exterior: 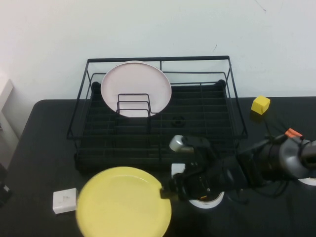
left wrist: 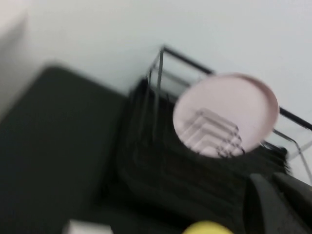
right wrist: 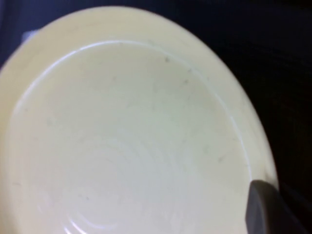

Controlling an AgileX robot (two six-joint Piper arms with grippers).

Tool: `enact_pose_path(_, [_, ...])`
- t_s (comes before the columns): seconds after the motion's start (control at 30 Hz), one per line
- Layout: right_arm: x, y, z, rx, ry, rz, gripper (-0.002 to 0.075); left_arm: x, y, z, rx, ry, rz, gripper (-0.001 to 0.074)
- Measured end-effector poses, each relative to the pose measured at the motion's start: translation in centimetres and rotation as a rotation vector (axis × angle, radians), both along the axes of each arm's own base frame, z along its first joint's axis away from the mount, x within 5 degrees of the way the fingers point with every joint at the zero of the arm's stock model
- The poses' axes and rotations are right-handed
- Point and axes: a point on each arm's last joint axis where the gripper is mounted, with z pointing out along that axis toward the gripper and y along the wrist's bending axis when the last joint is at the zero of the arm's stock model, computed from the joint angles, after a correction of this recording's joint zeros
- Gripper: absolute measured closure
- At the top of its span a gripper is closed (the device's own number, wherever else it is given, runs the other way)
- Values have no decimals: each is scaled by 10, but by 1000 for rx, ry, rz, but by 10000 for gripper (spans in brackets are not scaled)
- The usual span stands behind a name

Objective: Place plate on rack
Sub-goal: Pick up the plate from the table, then hand over the plate

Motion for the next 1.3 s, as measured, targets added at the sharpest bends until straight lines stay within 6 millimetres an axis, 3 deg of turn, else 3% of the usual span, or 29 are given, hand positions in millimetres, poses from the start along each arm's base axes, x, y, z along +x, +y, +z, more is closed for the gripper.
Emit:
enact_pose_path(0.17, [-16, 12, 66, 34, -179, 147, 713, -5, -8, -2, -228, 190, -7, 737])
enact_pose_path(0.33, [-29, 3, 140, 52, -403, 188, 714, -13, -24, 18, -386, 338, -130, 727])
enact_pose_path(0.43, [-38, -7, 173, 50, -505, 194, 714, -18, -36, 37, -442, 333, -263, 661])
enact_pose_path(0.5, [-47, -14, 194, 46, -562, 204, 714, -21, -42, 51, -476, 299, -339, 567])
enact_pose_path(0.63, [-57, -22, 213, 37, -612, 227, 714, -25, -48, 65, -502, 248, -433, 335])
enact_pose_path(0.77, [-63, -27, 222, 18, -642, 249, 714, -26, -50, 65, -491, 254, -460, 215])
enact_pose_path(1.3, [-61, -31, 220, -52, -677, 252, 714, -27, -46, 56, -325, 288, -456, 183])
